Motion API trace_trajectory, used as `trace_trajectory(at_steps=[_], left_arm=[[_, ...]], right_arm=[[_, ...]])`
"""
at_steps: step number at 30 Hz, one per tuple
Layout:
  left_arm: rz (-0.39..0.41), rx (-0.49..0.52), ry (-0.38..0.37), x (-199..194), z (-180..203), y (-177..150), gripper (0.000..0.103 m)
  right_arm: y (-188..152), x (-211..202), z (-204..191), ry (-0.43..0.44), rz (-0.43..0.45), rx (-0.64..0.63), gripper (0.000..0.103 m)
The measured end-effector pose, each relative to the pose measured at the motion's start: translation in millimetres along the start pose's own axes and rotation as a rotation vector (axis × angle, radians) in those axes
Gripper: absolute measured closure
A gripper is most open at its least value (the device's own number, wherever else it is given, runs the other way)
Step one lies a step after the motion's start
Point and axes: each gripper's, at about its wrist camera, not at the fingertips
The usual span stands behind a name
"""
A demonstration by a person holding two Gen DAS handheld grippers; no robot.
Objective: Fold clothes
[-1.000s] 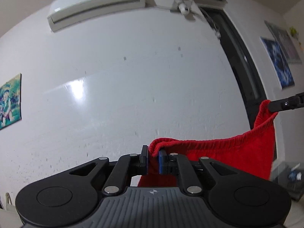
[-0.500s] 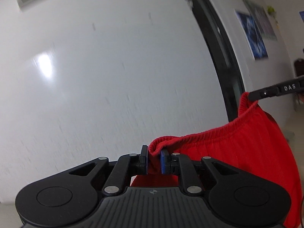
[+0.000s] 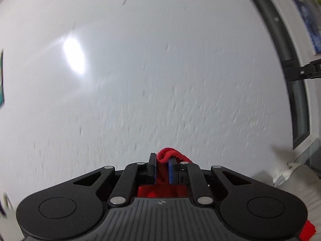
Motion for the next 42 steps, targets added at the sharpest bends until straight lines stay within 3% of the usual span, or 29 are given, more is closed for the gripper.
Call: trace_trajectory(at_steps=[2,4,7,11,12,15,19,21,23,26,28,30,32,35,42], left_arm=[[0.019,0.003,-0.069,-20.7,10.1,-1.9,0.091],[-0.015,0.0,-0.172,-39.0,33.0,-22.7,0.091],[-0.072,0.018,-0.301,-73.9,68.0,-57.1,0.091],[-0.14,0.004,-0.464,-147.8,90.4,-99.2,0.091],[-0.171,-0.001,-0.503,-166.0,96.2,-114.5,0.091],[-0.368,0.04,-0.557,-190.2,131.1,-211.1,0.091],[-0.62,0.037,-0.585,-207.9,156.4,-321.2,0.091],[-0.669,0.027,-0.6,-213.5,164.1,-341.3,0.091],[-0.697,0.006,-0.664,-222.3,170.1,-350.7,0.091],[-0.701,0.022,-0.733,-254.2,169.8,-369.2,0.091],[-0.703,0.063,-0.759,-261.3,183.5,-380.2,0.091],[-0.715,0.054,-0.769,-259.9,196.1,-393.9,0.091],[-0.728,0.024,-0.77,-254.2,198.3,-401.5,0.091],[-0.742,-0.01,-0.77,-241.8,200.2,-408.4,0.091],[-0.748,-0.036,-0.804,-246.6,204.0,-417.4,0.091]], right_arm=[[-28.0,-8.4,-3.4,0.028,-0.05,-0.018,0.103],[-58.0,-16.6,-6.7,0.055,-0.104,-0.033,0.103],[-144.1,-24.9,-6.8,0.084,-0.273,0.009,0.103],[-234.5,-53.7,7.6,0.074,-0.403,0.102,0.102],[-244.2,-63.9,10.2,0.069,-0.418,0.112,0.102],[-283.3,-97.3,26.1,0.061,-0.494,0.161,0.098],[-383.3,-117.0,30.0,0.062,-0.745,0.225,0.095],[-425.8,-129.4,32.3,0.057,-0.843,0.26,0.093],[-464.4,-144.9,36.3,0.055,-0.922,0.299,0.091],[-498.6,-135.7,35.0,0.074,-0.983,0.355,0.09],[-503.0,-121.0,27.0,0.107,-1.011,0.351,0.089],[-498.5,-103.8,17.4,0.145,-1.029,0.344,0.079],[-491.1,-85.7,8.5,0.187,-1.044,0.34,0.053],[-496.4,-64.0,3.7,0.251,-1.074,0.333,0.044],[-518.0,-25.4,-22.3,0.315,-1.144,0.255,0.037]])
Point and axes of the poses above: each gripper's, at about its wrist camera, not at the fingertips, and x roughly the way its jaws point, z to its right, y to its top, and after that the axes turned 15 degrees about y, right-handed
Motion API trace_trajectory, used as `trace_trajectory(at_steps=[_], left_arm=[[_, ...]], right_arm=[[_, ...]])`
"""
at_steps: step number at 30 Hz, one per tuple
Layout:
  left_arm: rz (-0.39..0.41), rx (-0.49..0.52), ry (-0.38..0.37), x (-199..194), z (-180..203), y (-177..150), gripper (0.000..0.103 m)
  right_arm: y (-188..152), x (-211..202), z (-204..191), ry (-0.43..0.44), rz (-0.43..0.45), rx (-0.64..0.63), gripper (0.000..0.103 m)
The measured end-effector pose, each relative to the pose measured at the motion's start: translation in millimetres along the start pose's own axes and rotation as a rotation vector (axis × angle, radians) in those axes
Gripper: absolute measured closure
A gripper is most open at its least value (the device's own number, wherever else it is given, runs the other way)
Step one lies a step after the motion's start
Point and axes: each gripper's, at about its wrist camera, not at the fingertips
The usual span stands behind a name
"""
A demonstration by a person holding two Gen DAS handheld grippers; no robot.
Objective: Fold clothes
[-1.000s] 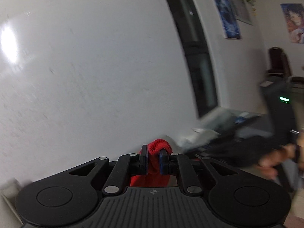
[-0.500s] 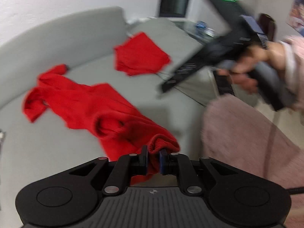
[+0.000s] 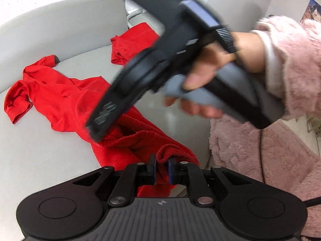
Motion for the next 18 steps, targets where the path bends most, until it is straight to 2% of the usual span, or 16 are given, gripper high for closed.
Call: trace_trajectory(at_steps=[4,6,8,10,12,14,18], left_arm=[[0.011,0.003,-0.011,3.5,4.2,-4.2,0.091],[0.012,0.016,-0.002,2.0,5.8,-6.1,0.091],[0.015,0.026,0.006,-1.4,6.9,-8.2,0.091],[0.019,0.031,0.016,-3.9,7.3,-10.0,0.091],[0.025,0.04,0.031,-6.1,8.0,-11.3,0.091],[0.043,0.043,0.06,-10.3,9.1,-11.7,0.091],[0.107,-0.007,0.159,-24.8,0.8,-9.0,0.091]], right_arm=[[10.8,23.3,-16.0,-0.068,-0.04,-0.048,0.037],[9.9,34.8,-22.3,-0.152,-0.09,-0.08,0.051],[7.4,30.1,-21.9,-0.179,-0.098,-0.071,0.076],[2.7,17.9,-16.3,-0.186,-0.087,-0.047,0.094],[-3.5,-2.8,-8.4,-0.196,-0.043,-0.009,0.095],[-11.1,-37.1,2.2,-0.214,0.04,0.041,0.096],[-32.0,-92.1,22.3,-0.28,0.199,0.144,0.096]])
Point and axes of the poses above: each gripper's, at about its wrist camera, not at the fingertips, and x roughly the way its jaws point, z to its right, y to its top, and after that the axes turned 15 degrees about y, right-handed
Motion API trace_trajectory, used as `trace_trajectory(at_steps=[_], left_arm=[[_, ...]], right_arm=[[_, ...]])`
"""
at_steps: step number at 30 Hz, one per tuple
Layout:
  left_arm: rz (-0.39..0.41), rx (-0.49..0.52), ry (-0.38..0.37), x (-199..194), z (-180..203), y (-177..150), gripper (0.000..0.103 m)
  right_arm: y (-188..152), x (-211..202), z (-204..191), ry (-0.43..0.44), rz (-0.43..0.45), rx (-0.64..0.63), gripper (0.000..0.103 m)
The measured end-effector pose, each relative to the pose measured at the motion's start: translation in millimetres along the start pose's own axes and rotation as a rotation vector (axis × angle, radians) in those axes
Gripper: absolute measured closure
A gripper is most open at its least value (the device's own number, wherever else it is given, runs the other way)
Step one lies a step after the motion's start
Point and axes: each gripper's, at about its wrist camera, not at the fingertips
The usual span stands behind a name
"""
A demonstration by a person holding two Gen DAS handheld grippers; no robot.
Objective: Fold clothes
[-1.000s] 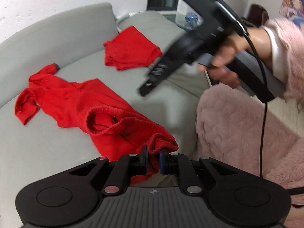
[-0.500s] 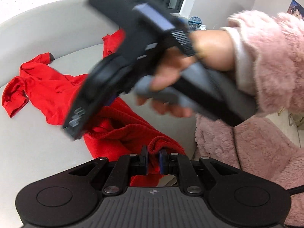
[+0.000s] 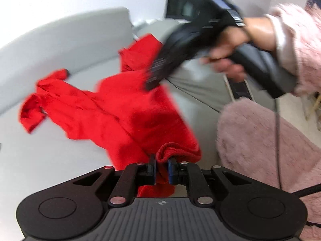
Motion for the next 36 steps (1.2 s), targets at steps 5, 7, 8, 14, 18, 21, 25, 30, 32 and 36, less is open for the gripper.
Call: trace_trajectory(at_steps=[5,7,8,14,18,21,25,30,32,36], left_arm=[[0.11,-0.127,0.185,-26.8,-27.1,7.4,0.091],[0.153,-0.206,0.266,-37.4,-39.9,9.8,0.091],[0.165,-0.217,0.284,-40.5,-41.9,11.2,0.091],[0.408,-0.242,0.447,-95.8,-58.7,73.4,0.091],[0.703,-0.282,0.555,-180.0,-72.9,143.6,0.091],[0.898,-0.301,0.605,-250.1,-75.5,176.2,0.091],[1.066,-0.271,0.629,-318.7,-71.1,194.1,0.091],[1.106,-0.19,0.572,-353.0,-73.9,200.6,0.09],[1.025,-0.162,0.528,-332.2,-82.8,200.7,0.089],[0.796,-0.15,0.456,-244.9,-106.9,195.7,0.09]], right_arm=[[-21.8,-54.5,31.2,0.014,0.164,0.206,0.096],[-34.6,-64.1,36.7,0.043,0.19,0.263,0.097],[-43.5,-71.3,38.6,0.078,0.213,0.309,0.097],[-9.4,-133.6,17.0,0.174,0.42,0.274,0.097],[38.8,-221.7,-31.4,0.206,0.644,0.115,0.097],[57.3,-314.1,-80.7,0.242,0.87,-0.021,0.097],[50.9,-397.9,-126.8,0.263,1.048,-0.152,0.097],[32.5,-455.7,-153.7,0.249,1.147,-0.259,0.096],[31.9,-458.8,-150.0,0.252,1.132,-0.252,0.096],[48.9,-396.9,-121.6,0.223,0.975,-0.179,0.096]])
Point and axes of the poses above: each gripper's, at about its wrist camera, not at the fingertips, and x roughly the way its jaws point, z to its right, y to its top, and after that the axes turned 15 degrees about y, right-handed
